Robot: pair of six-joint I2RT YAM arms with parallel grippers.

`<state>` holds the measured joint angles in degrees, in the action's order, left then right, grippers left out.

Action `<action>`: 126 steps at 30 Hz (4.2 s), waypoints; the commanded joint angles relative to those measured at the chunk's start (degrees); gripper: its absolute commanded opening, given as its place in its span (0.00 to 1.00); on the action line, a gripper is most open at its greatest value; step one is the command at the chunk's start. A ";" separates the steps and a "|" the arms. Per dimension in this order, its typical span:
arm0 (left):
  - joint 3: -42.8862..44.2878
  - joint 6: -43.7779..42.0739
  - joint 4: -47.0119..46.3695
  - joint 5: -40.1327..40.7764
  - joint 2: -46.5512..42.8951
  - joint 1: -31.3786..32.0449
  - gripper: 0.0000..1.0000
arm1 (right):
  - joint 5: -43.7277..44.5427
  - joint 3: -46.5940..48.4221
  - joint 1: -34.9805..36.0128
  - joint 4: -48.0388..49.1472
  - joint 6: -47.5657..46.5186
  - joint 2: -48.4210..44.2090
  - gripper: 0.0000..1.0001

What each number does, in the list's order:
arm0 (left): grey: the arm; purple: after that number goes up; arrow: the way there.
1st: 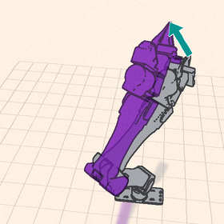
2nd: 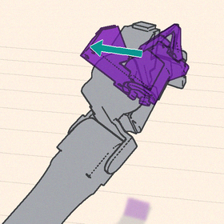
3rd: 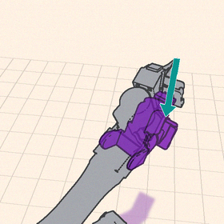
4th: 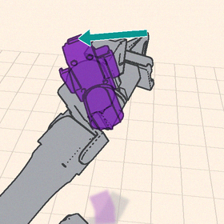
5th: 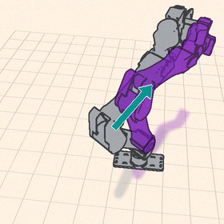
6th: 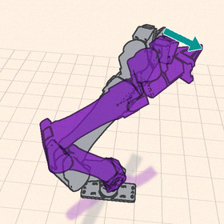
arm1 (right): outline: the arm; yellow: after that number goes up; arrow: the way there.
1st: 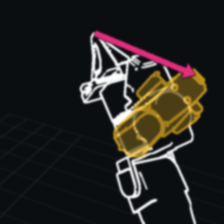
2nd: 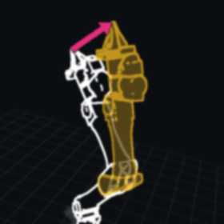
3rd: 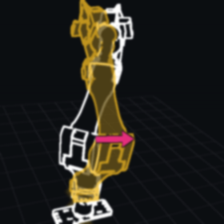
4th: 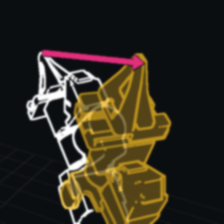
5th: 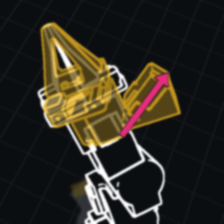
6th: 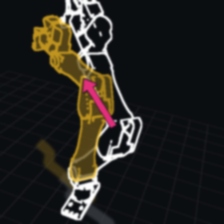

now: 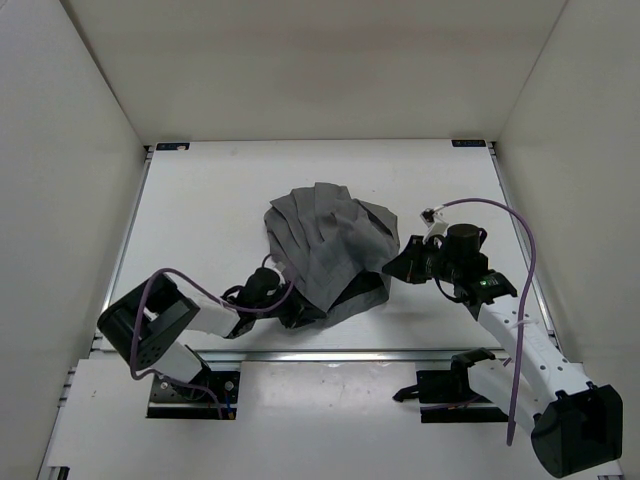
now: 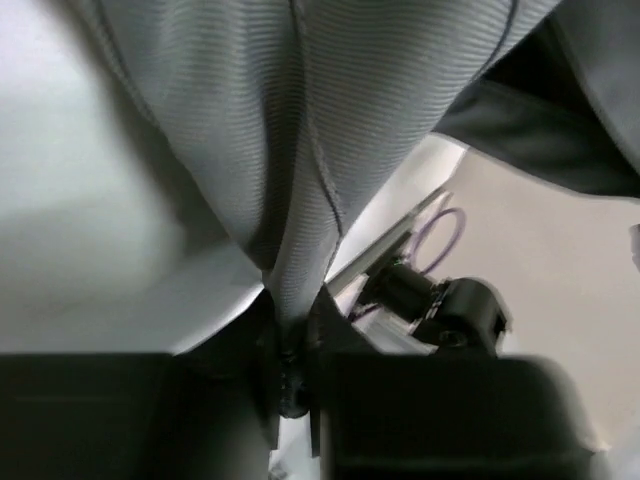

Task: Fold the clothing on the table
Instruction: Flatten the skirt out, then fold the skirt

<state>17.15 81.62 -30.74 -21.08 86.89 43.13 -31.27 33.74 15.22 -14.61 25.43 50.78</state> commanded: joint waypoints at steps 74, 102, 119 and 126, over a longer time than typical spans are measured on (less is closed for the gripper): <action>-5.81 -26.96 55.76 -1.43 -64.80 -27.58 0.00 | -24.37 -15.10 -16.46 -2.69 16.31 -11.49 0.00; 28.98 -25.11 21.00 -5.81 -1.58 -36.45 0.03 | -22.35 7.04 -27.18 32.80 28.44 33.03 0.00; 50.89 -26.24 19.39 -20.58 20.95 -42.60 0.54 | -8.11 23.90 -13.04 17.26 2.43 44.92 0.34; 43.85 -23.80 12.21 -22.60 21.47 -47.87 0.61 | -5.74 28.57 -10.57 15.32 0.86 50.63 0.40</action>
<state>63.22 56.71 -14.15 -41.10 110.85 -2.76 -40.14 59.24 4.23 0.80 29.36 99.26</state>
